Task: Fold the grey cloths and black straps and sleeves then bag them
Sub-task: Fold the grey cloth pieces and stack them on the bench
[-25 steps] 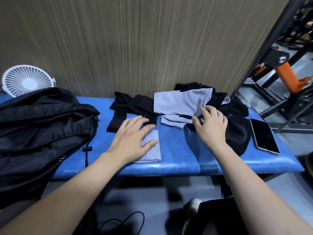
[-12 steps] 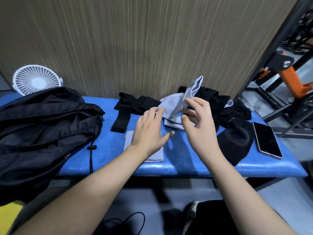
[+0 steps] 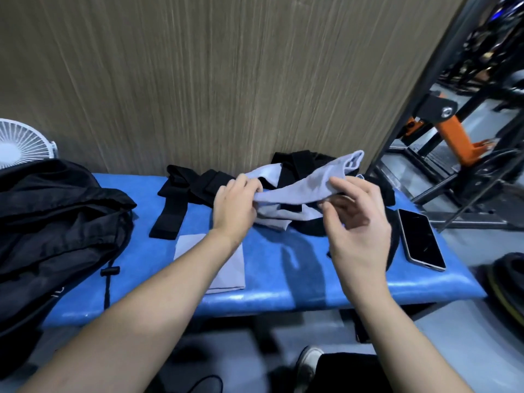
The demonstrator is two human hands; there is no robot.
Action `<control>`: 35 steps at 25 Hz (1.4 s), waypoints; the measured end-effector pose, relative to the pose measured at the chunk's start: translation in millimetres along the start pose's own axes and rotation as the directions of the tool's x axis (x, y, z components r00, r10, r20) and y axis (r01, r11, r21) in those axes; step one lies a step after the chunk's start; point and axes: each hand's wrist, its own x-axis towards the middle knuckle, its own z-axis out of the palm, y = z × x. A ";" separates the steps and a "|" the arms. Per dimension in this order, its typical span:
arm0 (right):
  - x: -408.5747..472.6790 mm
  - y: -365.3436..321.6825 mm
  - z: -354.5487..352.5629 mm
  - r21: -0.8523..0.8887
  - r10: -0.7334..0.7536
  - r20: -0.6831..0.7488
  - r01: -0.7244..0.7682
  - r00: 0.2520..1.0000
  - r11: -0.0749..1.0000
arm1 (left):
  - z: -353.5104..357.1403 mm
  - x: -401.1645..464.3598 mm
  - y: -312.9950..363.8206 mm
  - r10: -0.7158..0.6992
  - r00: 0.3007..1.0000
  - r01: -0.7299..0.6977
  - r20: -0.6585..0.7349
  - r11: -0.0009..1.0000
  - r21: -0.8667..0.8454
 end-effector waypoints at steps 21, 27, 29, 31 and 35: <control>-29.0 46.6 -8.2 -0.514 0.304 0.436 -0.043 0.847 0.856 | -120.8 -124.7 -121.3 0.259 0.898 -0.207 0.357 0.962 -0.179; -40.7 53.0 -15.0 -0.581 0.409 0.567 -0.004 0.715 0.814 | -126.9 -124.7 -114.7 0.211 0.894 -0.192 0.396 0.978 -0.086; -39.1 52.6 -16.6 -0.579 0.439 0.563 -0.045 0.701 0.814 | -129.2 -120.9 -108.5 0.210 0.927 -0.206 0.310 0.977 -0.049; -36.1 53.1 -13.4 -0.569 0.466 0.456 -0.155 0.758 0.808 | -127.4 -116.2 -98.3 0.196 0.938 -0.191 0.286 0.981 -0.044; -34.3 60.7 2.0 -0.710 0.576 0.276 -0.241 0.769 0.662 | -112.7 -110.2 -77.5 0.126 0.884 -0.129 0.449 0.991 -0.023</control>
